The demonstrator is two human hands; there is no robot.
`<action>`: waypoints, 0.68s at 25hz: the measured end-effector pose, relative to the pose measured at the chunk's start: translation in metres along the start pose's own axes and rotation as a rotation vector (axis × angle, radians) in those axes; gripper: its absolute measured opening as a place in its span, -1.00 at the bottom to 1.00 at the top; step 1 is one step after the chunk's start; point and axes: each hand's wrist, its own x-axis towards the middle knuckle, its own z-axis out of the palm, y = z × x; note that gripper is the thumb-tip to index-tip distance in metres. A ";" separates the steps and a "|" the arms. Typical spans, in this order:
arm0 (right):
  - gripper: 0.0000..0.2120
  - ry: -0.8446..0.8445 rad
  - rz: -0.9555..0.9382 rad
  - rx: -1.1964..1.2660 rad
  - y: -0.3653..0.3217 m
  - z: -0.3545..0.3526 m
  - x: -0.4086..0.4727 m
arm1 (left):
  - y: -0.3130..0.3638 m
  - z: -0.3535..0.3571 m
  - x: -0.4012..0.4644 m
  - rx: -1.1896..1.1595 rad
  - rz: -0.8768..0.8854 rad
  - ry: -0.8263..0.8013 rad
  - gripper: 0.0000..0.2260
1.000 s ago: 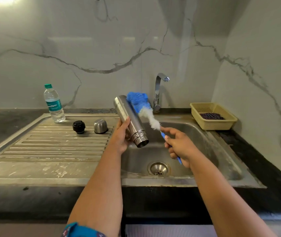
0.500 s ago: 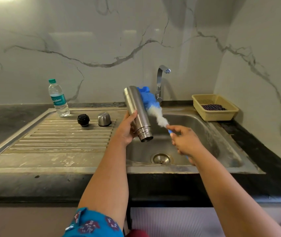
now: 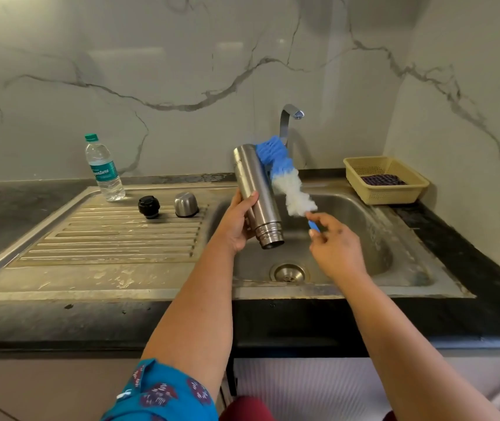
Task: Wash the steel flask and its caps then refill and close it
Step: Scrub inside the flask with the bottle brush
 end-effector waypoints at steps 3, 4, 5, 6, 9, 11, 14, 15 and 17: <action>-0.65 0.001 0.011 0.038 -0.001 0.001 0.010 | -0.005 0.012 0.000 0.023 0.030 0.039 -0.49; -0.65 -0.028 0.006 0.002 0.005 -0.001 0.003 | -0.004 0.010 0.001 -0.016 0.042 0.077 -0.47; -0.65 -0.063 0.007 -0.039 0.012 -0.004 -0.009 | -0.001 0.007 0.003 -0.079 0.057 0.111 -0.44; -0.65 -0.097 0.017 -0.068 0.021 -0.007 -0.022 | 0.002 0.001 0.005 -0.148 0.071 0.134 -0.39; -0.64 -0.137 0.021 -0.088 0.028 -0.016 -0.052 | 0.005 -0.014 0.009 -0.204 0.097 0.158 -0.32; -0.63 -0.073 -0.021 -0.100 0.017 -0.014 -0.039 | 0.003 -0.006 0.003 -0.132 0.055 0.117 -0.38; -0.64 0.014 -0.067 -0.062 -0.008 -0.008 0.001 | 0.001 0.013 -0.006 -0.032 -0.007 -0.001 -0.56; -0.64 0.033 -0.077 -0.032 -0.014 -0.007 0.010 | 0.001 0.017 -0.007 -0.017 -0.005 -0.014 -0.59; -0.65 0.023 -0.098 -0.055 -0.013 -0.008 0.009 | -0.001 0.014 -0.004 -0.033 0.021 0.009 -0.55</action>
